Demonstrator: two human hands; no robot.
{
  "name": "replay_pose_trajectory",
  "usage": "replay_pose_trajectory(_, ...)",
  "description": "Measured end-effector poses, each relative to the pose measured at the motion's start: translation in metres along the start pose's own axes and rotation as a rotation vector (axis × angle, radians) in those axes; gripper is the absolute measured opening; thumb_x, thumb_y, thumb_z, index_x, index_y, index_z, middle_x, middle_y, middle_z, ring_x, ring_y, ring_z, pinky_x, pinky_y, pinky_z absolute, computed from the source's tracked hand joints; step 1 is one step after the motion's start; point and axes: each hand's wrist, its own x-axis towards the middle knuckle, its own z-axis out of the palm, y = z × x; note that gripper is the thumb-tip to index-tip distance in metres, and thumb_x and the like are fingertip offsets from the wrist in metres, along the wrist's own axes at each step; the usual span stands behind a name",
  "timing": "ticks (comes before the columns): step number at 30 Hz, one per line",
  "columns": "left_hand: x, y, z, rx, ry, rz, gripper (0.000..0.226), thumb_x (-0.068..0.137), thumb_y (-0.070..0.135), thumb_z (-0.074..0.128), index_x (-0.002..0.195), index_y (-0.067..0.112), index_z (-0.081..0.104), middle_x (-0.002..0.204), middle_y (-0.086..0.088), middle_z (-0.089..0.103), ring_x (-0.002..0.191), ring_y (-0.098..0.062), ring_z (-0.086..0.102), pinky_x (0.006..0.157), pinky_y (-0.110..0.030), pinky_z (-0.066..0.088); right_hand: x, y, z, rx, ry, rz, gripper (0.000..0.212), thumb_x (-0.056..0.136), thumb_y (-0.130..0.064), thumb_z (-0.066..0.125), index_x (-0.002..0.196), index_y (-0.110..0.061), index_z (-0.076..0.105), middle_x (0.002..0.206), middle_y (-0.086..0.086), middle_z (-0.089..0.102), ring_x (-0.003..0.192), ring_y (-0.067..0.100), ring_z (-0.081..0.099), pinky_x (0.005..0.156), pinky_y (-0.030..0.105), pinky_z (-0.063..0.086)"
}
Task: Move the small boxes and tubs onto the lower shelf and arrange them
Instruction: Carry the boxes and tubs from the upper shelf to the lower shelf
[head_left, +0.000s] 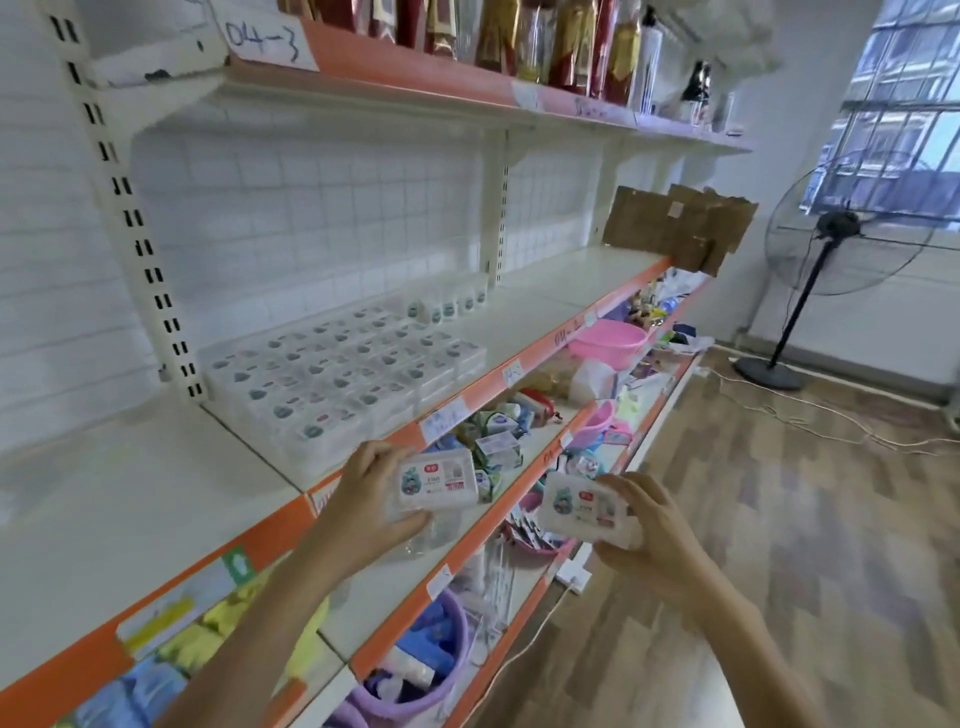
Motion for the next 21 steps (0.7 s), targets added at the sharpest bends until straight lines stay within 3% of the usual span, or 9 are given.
replay_pose_trajectory(2, 0.032, -0.002, 0.011, 0.022, 0.016, 0.007, 0.075, 0.066, 0.046, 0.071, 0.13, 0.016, 0.046, 0.112, 0.008, 0.032, 0.111, -0.008, 0.037, 0.097, -0.024, 0.04, 0.031, 0.017, -0.005, 0.025, -0.003, 0.007, 0.071, 0.068, -0.022, 0.075, 0.13, -0.029, 0.041, 0.113, -0.017, 0.035, 0.11, 0.013, 0.041, 0.08, -0.004, 0.033)
replay_pose_trajectory(5, 0.078, -0.007, 0.022, 0.039, 0.047, -0.019, 0.071, 0.072, 0.028, 0.077, 0.133, 0.018, 0.043, 0.113, 0.009, 0.032, 0.114, -0.008, 0.037, 0.093, -0.015, 0.035, 0.084, 0.038, -0.016, -0.007, -0.022, -0.028, 0.072, 0.067, -0.029, 0.072, 0.133, -0.02, 0.044, 0.119, -0.009, 0.037, 0.115, 0.018, 0.043, 0.093, 0.017, 0.043)
replay_pose_trajectory(6, 0.093, -0.01, 0.024, 0.04, 0.064, -0.018, 0.07, 0.072, 0.028, 0.076, 0.133, 0.018, 0.043, 0.113, 0.009, 0.032, 0.113, -0.006, 0.037, 0.091, -0.014, 0.034, 0.101, 0.043, -0.019, -0.008, -0.03, -0.045, 0.074, 0.066, -0.031, 0.071, 0.134, -0.018, 0.044, 0.12, -0.008, 0.037, 0.115, 0.018, 0.043, 0.093, 0.017, 0.044)
replay_pose_trajectory(8, 0.119, -0.013, 0.024, 0.052, 0.095, -0.017, 0.07, 0.072, 0.034, 0.076, 0.132, 0.016, 0.045, 0.112, 0.01, 0.033, 0.107, 0.0, 0.036, 0.088, -0.009, 0.03, 0.135, 0.05, -0.024, 0.012, -0.06, -0.046, 0.073, 0.071, -0.025, 0.075, 0.136, -0.02, 0.041, 0.122, -0.007, 0.037, 0.115, 0.017, 0.043, 0.086, 0.008, 0.043)
replay_pose_trajectory(12, 0.159, -0.02, 0.012, 0.067, 0.141, -0.07, 0.086, 0.059, 0.062, 0.06, 0.13, 0.015, 0.049, 0.113, 0.009, 0.038, 0.105, -0.001, 0.039, 0.091, -0.012, 0.03, 0.202, 0.053, -0.022, -0.011, -0.064, -0.098, 0.071, 0.073, -0.016, 0.075, 0.136, -0.018, 0.042, 0.134, 0.002, 0.04, 0.119, 0.021, 0.043, 0.098, 0.029, 0.042)
replay_pose_trajectory(14, 0.176, -0.026, 0.001, 0.106, 0.179, -0.083, 0.089, 0.058, 0.067, 0.055, 0.13, 0.016, 0.049, 0.114, 0.01, 0.038, 0.104, 0.001, 0.039, 0.091, -0.011, 0.028, 0.238, 0.049, -0.018, 0.026, -0.068, -0.176, 0.069, 0.072, -0.016, 0.076, 0.134, -0.018, 0.045, 0.131, 0.002, 0.042, 0.115, 0.018, 0.044, 0.097, 0.028, 0.045)
replay_pose_trajectory(16, 0.191, -0.034, -0.012, 0.143, 0.197, -0.115, 0.082, 0.065, 0.06, 0.066, 0.132, 0.016, 0.047, 0.114, 0.01, 0.037, 0.104, -0.001, 0.039, 0.09, -0.012, 0.028, 0.275, 0.041, -0.011, 0.066, -0.084, -0.252, 0.068, 0.073, -0.017, 0.075, 0.134, -0.022, 0.044, 0.126, -0.002, 0.04, 0.107, 0.011, 0.045, 0.092, 0.027, 0.048)
replay_pose_trajectory(18, 0.204, -0.045, -0.025, 0.183, 0.206, -0.19, 0.071, 0.073, 0.041, 0.074, 0.134, 0.017, 0.044, 0.115, 0.009, 0.036, 0.102, -0.006, 0.041, 0.089, -0.014, 0.028, 0.313, 0.031, -0.002, 0.095, -0.137, -0.301, 0.067, 0.075, -0.018, 0.074, 0.134, -0.026, 0.042, 0.121, -0.009, 0.036, 0.102, 0.007, 0.044, 0.088, 0.02, 0.045)
replay_pose_trajectory(21, 0.219, -0.065, -0.041, 0.232, 0.245, -0.306, 0.068, 0.075, 0.036, 0.072, 0.134, 0.019, 0.043, 0.114, 0.008, 0.037, 0.102, -0.007, 0.043, 0.09, -0.016, 0.031, 0.372, 0.016, 0.021, 0.138, -0.213, -0.44, 0.067, 0.074, -0.018, 0.075, 0.133, -0.019, 0.044, 0.118, -0.008, 0.034, 0.102, 0.008, 0.044, 0.087, 0.001, 0.032)
